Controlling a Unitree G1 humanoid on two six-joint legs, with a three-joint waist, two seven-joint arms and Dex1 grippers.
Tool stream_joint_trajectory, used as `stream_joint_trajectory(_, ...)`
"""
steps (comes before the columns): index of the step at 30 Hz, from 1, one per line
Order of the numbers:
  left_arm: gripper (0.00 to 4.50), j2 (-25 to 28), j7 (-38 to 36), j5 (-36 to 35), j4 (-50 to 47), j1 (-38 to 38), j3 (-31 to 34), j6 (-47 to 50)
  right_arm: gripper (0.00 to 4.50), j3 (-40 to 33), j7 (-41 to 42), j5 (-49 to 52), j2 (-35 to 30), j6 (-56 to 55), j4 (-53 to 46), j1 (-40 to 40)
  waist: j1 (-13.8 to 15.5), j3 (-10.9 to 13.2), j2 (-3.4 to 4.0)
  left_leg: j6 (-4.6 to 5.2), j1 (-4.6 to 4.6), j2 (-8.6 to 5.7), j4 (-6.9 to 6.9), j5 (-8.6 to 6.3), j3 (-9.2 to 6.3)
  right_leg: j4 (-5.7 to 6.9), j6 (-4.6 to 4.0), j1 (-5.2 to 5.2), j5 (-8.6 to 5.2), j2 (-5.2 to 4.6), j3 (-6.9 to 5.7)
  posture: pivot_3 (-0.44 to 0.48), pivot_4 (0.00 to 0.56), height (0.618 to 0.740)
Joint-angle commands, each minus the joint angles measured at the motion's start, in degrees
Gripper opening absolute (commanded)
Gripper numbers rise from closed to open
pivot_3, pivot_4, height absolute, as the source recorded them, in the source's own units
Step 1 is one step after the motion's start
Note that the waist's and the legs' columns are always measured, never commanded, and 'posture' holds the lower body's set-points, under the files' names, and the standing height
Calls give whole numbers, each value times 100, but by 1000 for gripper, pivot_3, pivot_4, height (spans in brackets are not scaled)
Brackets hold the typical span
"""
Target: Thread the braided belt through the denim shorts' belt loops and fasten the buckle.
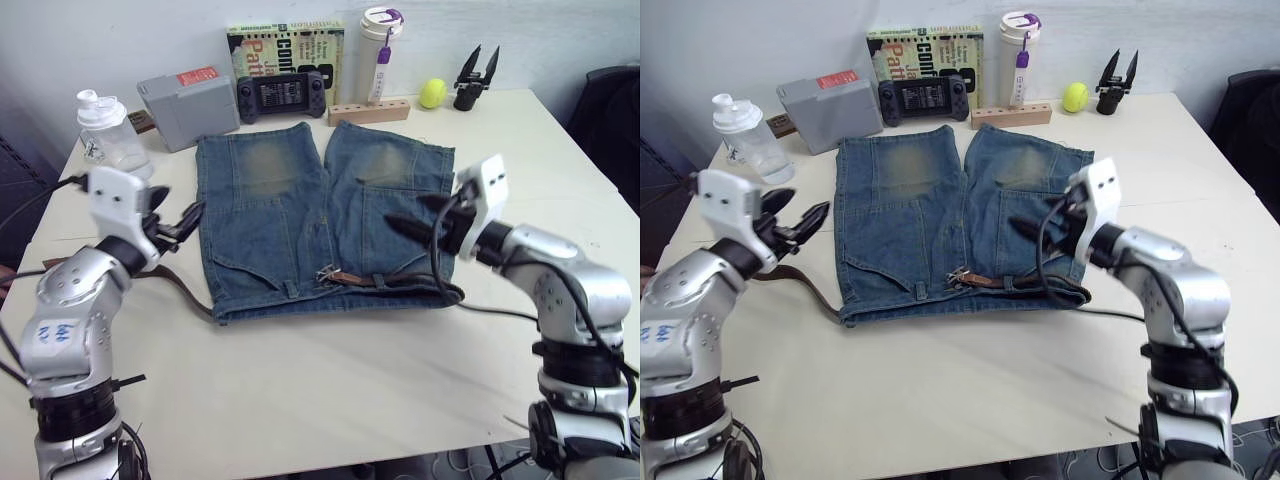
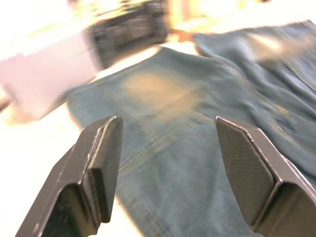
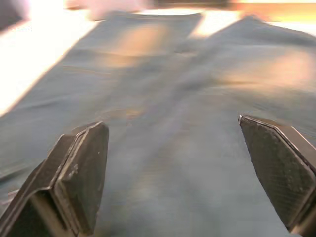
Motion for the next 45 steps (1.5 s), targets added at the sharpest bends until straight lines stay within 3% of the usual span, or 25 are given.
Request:
stream_joint_trajectory(1, 3293, -77, 598, -129, -126, -6, 737, 632, 4481, 318, 128, 94, 36, -298, -525, 164, 5, 13, -22, 0, 1, -1, 2, 0, 3, 1, 0, 0, 0, 1, 3, 0, 150, 731)
stream_joint_trajectory(8, 3293, -354, 1473, -229, 176, -670, 1437, 1696, 4481, 966, -110, -354, 208, -746, -388, 362, 138, 12, -39, -5, 4, -1, 5, 3, -2, -3, 0, 6, 0, 7, 6, 0, 150, 731)
stream_joint_trajectory(14, 3293, -650, 2193, -79, 320, -1042, 1932, 2271, 4481, 878, 428, 169, 65, -841, -820, 672, 128, 16, -46, -11, 4, 3, -4, 4, -1, -15, 0, 6, 0, 21, 7, 0, 150, 731)
stream_joint_trajectory(21, 3293, -747, 2596, 219, 619, -1090, 1712, 2399, 4481, 874, 521, 417, -42, -795, -972, 793, 134, 22, -63, -22, 12, 6, -4, 9, 0, -12, -1, 9, 0, 26, 16, 0, 150, 731)
stream_joint_trajectory(28, 3293, -712, 2555, 415, 1742, -1234, 1144, 1775, 4481, 890, 342, 578, 43, -756, -1142, 826, 148, 22, -70, -23, 10, 5, -4, 10, 3, -12, -1, 9, 0, 27, 15, 0, 150, 731)
stream_joint_trajectory(32, 3293, -689, 2579, 437, 2038, -1237, 1123, 1455, 4481, 916, 219, 568, 51, -770, -1185, 849, 140, 21, -70, -25, 12, 5, -5, 11, 19, -10, -1, 9, 0, 28, 15, 0, 150, 731)
stream_joint_trajectory(35, 2525, -719, 2554, 386, 1741, -1099, 1156, 1462, 4500, 890, 117, 560, 68, -791, -1172, 855, 137, 21, -70, -25, 12, 5, -6, 11, 27, -10, -1, 8, 0, 28, 15, 0, 150, 731)
stream_joint_trajectory(41, 77, -456, 2276, 519, 1295, -758, 886, 814, 4500, 888, -45, 485, 114, -846, -1100, 817, 139, 21, -70, -25, 11, 5, -5, 11, 32, -11, -1, 8, 0, 27, 15, 0, 150, 731)
stream_joint_trajectory(45, 31, 343, 1355, 1099, 853, -193, -57, -940, 4500, 902, -163, 371, 141, -910, -1071, 809, 140, 21, -70, -25, 11, 6, -5, 11, 35, -11, -1, 8, 0, 27, 15, 0, 150, 731)
